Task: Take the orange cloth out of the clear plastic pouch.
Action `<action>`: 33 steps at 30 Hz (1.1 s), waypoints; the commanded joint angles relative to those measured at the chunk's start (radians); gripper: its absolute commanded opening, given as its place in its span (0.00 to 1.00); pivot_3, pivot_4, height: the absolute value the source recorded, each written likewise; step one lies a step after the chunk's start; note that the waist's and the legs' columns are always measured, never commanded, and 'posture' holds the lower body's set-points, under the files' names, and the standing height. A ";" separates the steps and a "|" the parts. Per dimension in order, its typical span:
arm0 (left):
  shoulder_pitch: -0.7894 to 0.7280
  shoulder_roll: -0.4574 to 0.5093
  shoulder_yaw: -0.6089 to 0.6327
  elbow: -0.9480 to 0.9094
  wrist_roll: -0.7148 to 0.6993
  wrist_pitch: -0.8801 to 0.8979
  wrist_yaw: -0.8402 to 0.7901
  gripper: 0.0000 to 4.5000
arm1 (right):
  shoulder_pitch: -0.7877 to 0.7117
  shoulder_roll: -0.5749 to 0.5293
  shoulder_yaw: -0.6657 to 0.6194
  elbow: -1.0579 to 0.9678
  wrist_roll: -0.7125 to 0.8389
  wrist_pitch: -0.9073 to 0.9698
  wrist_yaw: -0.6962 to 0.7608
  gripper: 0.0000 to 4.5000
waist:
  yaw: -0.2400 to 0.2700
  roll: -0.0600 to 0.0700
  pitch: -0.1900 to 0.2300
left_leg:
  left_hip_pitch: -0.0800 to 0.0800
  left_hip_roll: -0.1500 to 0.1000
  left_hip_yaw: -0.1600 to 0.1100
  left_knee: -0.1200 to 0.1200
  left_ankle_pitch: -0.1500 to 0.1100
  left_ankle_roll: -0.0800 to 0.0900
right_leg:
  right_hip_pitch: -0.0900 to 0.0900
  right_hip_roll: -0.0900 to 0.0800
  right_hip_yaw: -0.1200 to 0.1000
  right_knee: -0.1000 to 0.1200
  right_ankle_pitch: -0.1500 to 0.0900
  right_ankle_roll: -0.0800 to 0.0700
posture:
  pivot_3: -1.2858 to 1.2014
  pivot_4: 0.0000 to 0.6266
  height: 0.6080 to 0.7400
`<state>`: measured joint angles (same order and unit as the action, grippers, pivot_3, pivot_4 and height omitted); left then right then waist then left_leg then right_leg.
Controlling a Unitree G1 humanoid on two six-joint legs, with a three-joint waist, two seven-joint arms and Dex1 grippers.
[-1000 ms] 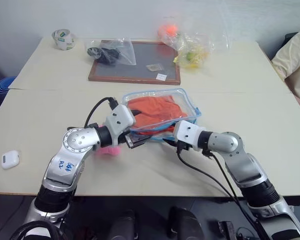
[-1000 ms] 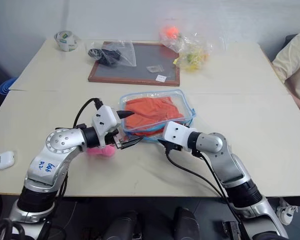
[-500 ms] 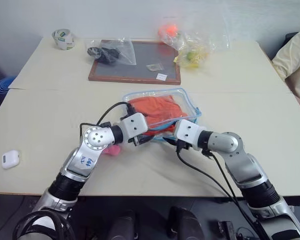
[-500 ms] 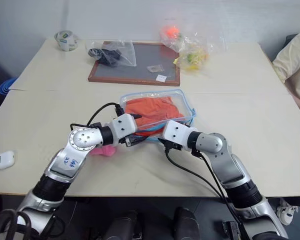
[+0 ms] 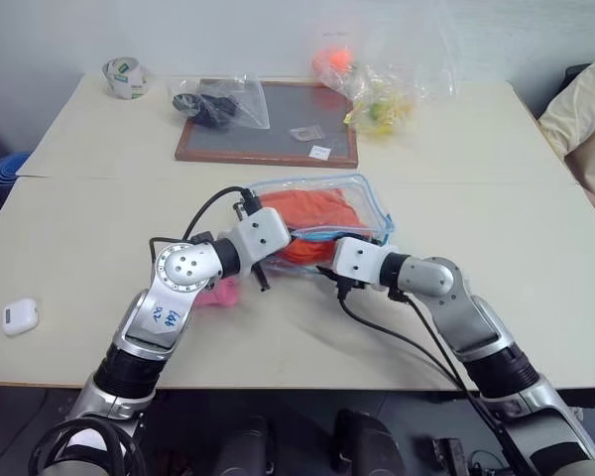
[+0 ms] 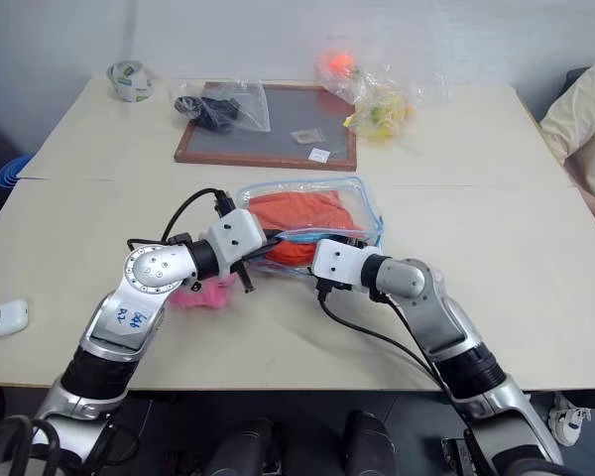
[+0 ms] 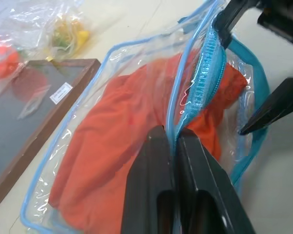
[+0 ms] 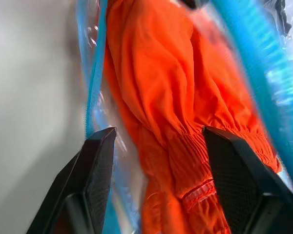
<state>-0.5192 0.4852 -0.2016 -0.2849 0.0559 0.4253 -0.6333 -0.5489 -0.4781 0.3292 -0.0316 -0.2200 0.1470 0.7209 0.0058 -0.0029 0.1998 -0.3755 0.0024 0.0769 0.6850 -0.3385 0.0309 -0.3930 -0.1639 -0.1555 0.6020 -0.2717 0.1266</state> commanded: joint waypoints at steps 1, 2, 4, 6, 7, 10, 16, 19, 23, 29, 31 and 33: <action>0.012 0.001 0.012 -0.060 -0.007 -0.001 0.003 0.03 | -0.032 -0.008 0.024 0.038 -0.071 -0.097 -0.052 0.91 | -0.004 0.000 0.000 | 0.000 0.000 0.000 0.000 0.000 0.000 | 0.000 0.000 0.000 0.000 0.000 0.000 | 0.52 0.24 1.00; 0.013 0.000 0.011 -0.062 -0.007 0.001 0.004 0.03 | -0.037 -0.014 0.034 0.049 -0.092 -0.115 -0.058 0.99 | -0.004 0.000 0.000 | 0.000 0.000 0.000 0.000 0.000 0.000 | 0.000 0.000 0.000 0.000 0.000 0.000 | 0.52 0.24 1.00; 0.014 -0.001 0.011 -0.064 -0.005 0.002 0.005 0.03 | -0.041 -0.020 0.044 0.063 -0.115 -0.138 -0.056 0.99 | -0.006 0.000 0.000 | 0.000 0.000 0.000 0.000 0.000 0.000 | 0.000 0.000 0.000 0.000 0.000 0.000 | 0.52 0.24 1.00; 0.013 -0.008 0.012 -0.066 -0.006 0.004 0.011 0.03 | -0.043 -0.036 0.063 0.074 -0.147 -0.187 -0.047 0.99 | -0.006 0.000 0.000 | 0.000 0.000 0.000 0.000 0.000 0.000 | 0.000 0.000 0.000 0.000 0.000 0.000 | 0.52 0.24 1.00; 0.011 -0.011 0.012 -0.066 -0.006 0.007 0.014 0.03 | -0.045 -0.038 0.069 0.080 -0.160 -0.205 -0.053 0.99 | -0.006 0.000 0.000 | 0.000 0.000 0.000 0.000 0.000 0.000 | 0.000 0.000 0.000 0.000 0.000 0.000 | 0.52 0.24 1.00; 0.011 -0.020 0.009 -0.070 -0.004 0.015 0.022 0.03 | -0.062 -0.024 0.082 0.105 -0.185 -0.231 -0.062 0.99 | -0.007 0.000 0.000 | 0.000 0.000 0.000 0.000 0.000 0.000 | 0.000 0.000 0.000 0.000 0.000 0.000 | 0.52 0.24 1.00; 0.020 -0.033 0.003 -0.085 -0.003 0.026 0.030 0.03 | -0.105 -0.039 0.143 0.189 -0.293 -0.331 -0.073 0.62 | -0.006 0.000 0.000 | 0.000 0.000 0.000 0.000 0.000 0.000 | 0.000 0.000 0.000 0.000 0.000 0.000 | 0.52 0.24 1.00; 0.011 -0.035 0.008 -0.086 -0.004 0.031 0.032 0.03 | -0.120 -0.038 0.162 0.214 -0.332 -0.354 -0.075 0.47 | -0.007 0.000 0.000 | 0.000 0.000 0.000 0.000 0.000 0.000 | 0.000 0.000 0.000 0.000 0.000 0.000 | 0.52 0.24 1.00; 0.003 -0.031 0.019 -0.077 -0.004 0.027 0.037 0.03 | -0.130 -0.051 0.174 0.240 -0.378 -0.385 -0.070 0.47 | -0.007 0.000 0.000 | 0.000 0.000 0.000 0.000 0.000 0.000 | 0.000 0.000 0.000 0.000 0.000 0.000 | 0.52 0.24 1.00; 0.008 -0.030 0.021 -0.084 -0.001 0.026 0.041 0.03 | -0.155 -0.080 0.192 0.277 -0.438 -0.449 -0.075 0.47 | -0.006 0.000 0.000 | 0.001 0.000 -0.001 0.000 0.000 0.000 | 0.001 0.000 0.000 0.000 0.000 0.000 | 0.52 0.24 1.00; 0.009 -0.030 0.022 -0.088 0.000 0.027 0.042 0.03 | -0.176 -0.088 0.201 0.297 -0.467 -0.469 -0.089 0.47 | -0.006 0.000 0.000 | 0.001 0.000 -0.001 0.000 0.000 0.000 | 0.001 0.000 0.000 0.000 0.000 0.000 | 0.52 0.24 1.00; 0.010 -0.031 0.022 -0.093 0.000 0.029 0.043 0.03 | -0.205 -0.097 0.211 0.328 -0.502 -0.485 -0.104 0.47 | -0.007 0.000 0.000 | 0.001 0.000 -0.001 0.000 0.000 0.000 | 0.001 0.000 0.000 0.000 0.000 0.000 | 0.52 0.24 1.00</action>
<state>-0.4983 0.4534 -0.1963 -0.3206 0.0576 0.4650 -0.6018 -0.7477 -0.5428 0.5190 0.2327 -0.6606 -0.3396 0.6194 -0.0010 -0.0029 0.1997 -0.3745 0.0023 0.0760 0.6851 -0.3381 0.0305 -0.3917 -0.1642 -0.1555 0.6021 -0.2717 0.1266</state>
